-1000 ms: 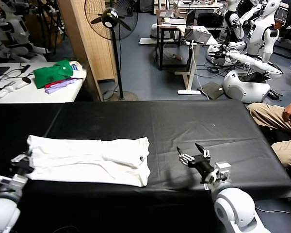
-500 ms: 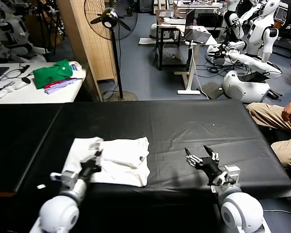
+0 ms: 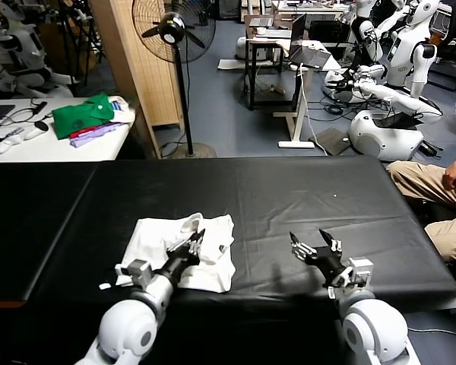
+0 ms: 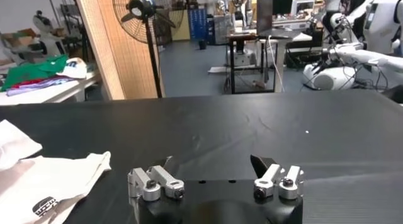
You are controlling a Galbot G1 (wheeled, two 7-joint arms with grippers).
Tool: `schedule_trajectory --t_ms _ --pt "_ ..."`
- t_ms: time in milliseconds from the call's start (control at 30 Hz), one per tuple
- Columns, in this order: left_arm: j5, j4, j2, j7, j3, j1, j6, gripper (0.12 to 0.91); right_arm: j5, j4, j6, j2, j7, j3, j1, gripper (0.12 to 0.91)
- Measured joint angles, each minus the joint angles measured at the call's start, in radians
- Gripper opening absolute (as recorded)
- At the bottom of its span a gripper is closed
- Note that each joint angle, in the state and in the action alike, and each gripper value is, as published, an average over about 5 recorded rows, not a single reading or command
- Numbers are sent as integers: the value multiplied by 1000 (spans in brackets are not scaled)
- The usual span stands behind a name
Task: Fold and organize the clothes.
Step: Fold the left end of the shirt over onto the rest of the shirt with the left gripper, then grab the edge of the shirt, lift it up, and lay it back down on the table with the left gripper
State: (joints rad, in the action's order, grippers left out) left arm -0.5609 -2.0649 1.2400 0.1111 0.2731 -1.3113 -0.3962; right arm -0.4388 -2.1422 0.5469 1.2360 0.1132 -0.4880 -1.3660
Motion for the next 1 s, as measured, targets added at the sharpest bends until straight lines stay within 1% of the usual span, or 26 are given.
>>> schedule_trajectory --t_ms 200,400,467,500,567,600,633,700,733,833,867,933,1000 --pt "24 34 34 -2 -15 7 7 147 4 7 1 -3 -2 10 3 798" --pt "24 55 70 -1 -27 11 7 147 8 12 1 -5 -4 22 7 798" --pt "15 61 84 0 -30 11 7 160 9 12 1 -9 -4 27 8 798" --pt "8 65 91 -1 -32 11 8 183 9 12 2 -12 -5 29 8 798" --pt "-9 71 108 -4 -36 11 9 262 9 13 2 -18 -6 32 9 798" --pt "-18 73 117 -5 -38 11 10 312 9 14 2 -21 -6 34 10 798" --pt "-29 73 126 -7 -40 11 11 379 9 16 2 -23 -6 37 11 798" --pt "-52 68 139 -9 -42 10 12 480 13 22 0 -26 -9 44 16 798" --pt "-60 64 143 -11 -43 10 12 547 15 26 0 -26 -12 50 20 798" --pt "-53 46 143 -20 -37 11 14 699 25 41 -4 -21 -30 74 37 798" --pt "-40 39 139 -24 -32 12 17 736 27 46 -5 -20 -38 85 45 798" --pt "-6 21 124 -34 -14 10 29 781 30 60 -7 -20 -55 117 67 798" --pt "20 4 100 -39 10 4 40 793 30 75 -9 -21 -75 154 93 798"
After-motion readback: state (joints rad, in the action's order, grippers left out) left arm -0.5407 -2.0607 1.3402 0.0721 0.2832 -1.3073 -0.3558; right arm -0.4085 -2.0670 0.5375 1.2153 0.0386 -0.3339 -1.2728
